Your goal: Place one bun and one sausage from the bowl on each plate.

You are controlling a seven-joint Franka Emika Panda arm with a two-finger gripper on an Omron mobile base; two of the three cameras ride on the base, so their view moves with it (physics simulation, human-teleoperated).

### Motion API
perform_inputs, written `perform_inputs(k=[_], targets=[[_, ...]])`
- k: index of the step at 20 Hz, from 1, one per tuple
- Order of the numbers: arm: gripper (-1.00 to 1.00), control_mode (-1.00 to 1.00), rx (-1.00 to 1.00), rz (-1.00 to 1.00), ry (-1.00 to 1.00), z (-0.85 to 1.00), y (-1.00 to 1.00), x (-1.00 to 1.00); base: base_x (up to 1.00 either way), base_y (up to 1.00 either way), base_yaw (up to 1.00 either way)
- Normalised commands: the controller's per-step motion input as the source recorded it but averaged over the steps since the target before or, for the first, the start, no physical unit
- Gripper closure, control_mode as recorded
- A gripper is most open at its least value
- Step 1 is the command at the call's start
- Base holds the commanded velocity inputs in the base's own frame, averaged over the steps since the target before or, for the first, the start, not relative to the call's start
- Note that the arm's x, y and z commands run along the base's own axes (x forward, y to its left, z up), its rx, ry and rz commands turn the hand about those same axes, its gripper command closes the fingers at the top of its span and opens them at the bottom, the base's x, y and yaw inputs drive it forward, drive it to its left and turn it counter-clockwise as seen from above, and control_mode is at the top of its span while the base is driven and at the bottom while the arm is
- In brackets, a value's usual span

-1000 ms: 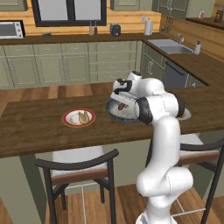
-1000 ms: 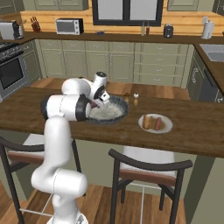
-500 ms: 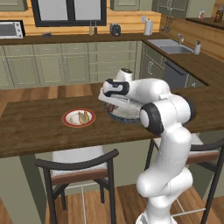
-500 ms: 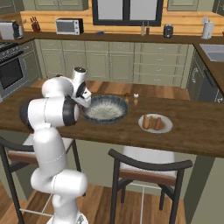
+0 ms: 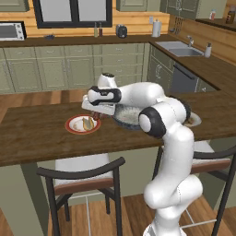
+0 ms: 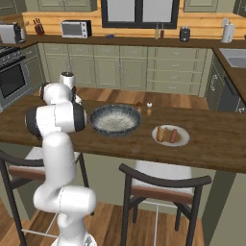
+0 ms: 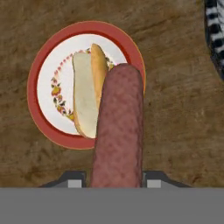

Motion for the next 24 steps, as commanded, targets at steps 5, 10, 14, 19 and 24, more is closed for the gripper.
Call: perform_inputs(k=[5,10,14,19,24], targets=[[1.00,-1.00,-0.10,0.12,0.04,-0.02,0.67,0.41,0.00,0.00,0.00],[1.00,-1.00,-0.12,0.10,0.03,-0.19,0.44,0.22,0.00,0.00,0.00],[1.00,-1.00,-0.13,0.09,0.03,-0.37,0.35,0.09,0.00,0.00,0.00],[1.00,-1.00,-0.02,0.06,0.01,-0.31,0.01,0.01,0.00,0.00,0.00],[1.00,-1.00,0.00,0.01,0.00,-0.38,0.00,0.05,0.00,0.00,0.00]])
